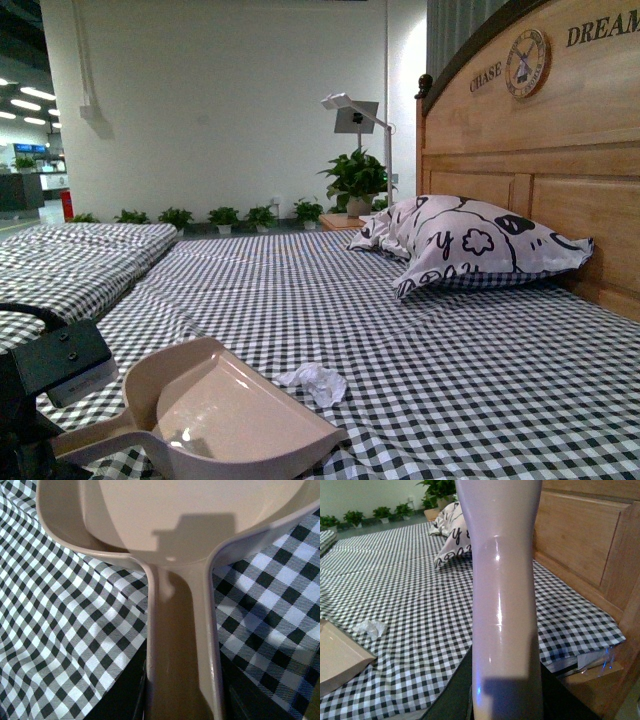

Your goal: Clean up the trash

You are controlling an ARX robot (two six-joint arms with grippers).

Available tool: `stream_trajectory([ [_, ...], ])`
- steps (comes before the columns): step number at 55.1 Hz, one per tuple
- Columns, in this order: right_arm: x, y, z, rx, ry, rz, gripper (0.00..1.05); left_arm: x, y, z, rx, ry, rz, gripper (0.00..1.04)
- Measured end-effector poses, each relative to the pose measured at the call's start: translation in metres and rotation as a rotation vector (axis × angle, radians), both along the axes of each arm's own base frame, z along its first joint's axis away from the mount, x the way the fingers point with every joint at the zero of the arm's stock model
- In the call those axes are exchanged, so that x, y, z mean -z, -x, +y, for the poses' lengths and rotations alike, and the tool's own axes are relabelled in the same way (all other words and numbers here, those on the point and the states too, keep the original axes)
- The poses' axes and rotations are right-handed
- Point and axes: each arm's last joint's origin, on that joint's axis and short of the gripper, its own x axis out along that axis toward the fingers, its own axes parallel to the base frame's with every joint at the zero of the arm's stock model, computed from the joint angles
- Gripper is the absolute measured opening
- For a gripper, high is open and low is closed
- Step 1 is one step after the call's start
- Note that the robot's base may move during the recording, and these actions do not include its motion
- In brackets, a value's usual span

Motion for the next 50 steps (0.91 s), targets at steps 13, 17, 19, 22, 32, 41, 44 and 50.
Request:
stream_trajectory([
  [13,0.0,0.0,0.0,0.0,0.0,0.0,0.18,0.002,-0.0044,0.0001,-0.001,0.002,0.026,0.27],
  [17,0.0,0.0,0.0,0.0,0.0,0.0,0.18,0.002,-0.005,0.0001,-0.002,0.003,0.039,0.27],
  [19,0.0,0.0,0.0,0.0,0.0,0.0,0.18,0.0014,-0.0054,0.0,-0.001,0.003,0.045,0.27],
  [22,0.0,0.0,0.0,0.0,0.0,0.0,0.18,0.001,-0.006,0.0,-0.001,0.002,0.049,0.27],
  [32,0.0,0.0,0.0,0.0,0.0,0.0,0.18,-0.001,-0.0074,-0.0007,0.001,-0.001,0.065,0.27],
  [41,0.0,0.0,0.0,0.0,0.0,0.0,0.18,-0.0026,-0.0083,-0.0016,0.004,-0.001,0.062,0.27],
  [44,0.0,0.0,0.0,0.0,0.0,0.0,0.18,-0.0026,-0.0083,-0.0016,0.004,-0.001,0.062,0.27],
  [50,0.0,0.0,0.0,0.0,0.0,0.0,0.18,-0.0026,-0.0083,-0.0016,0.004,-0.001,0.063,0.27],
])
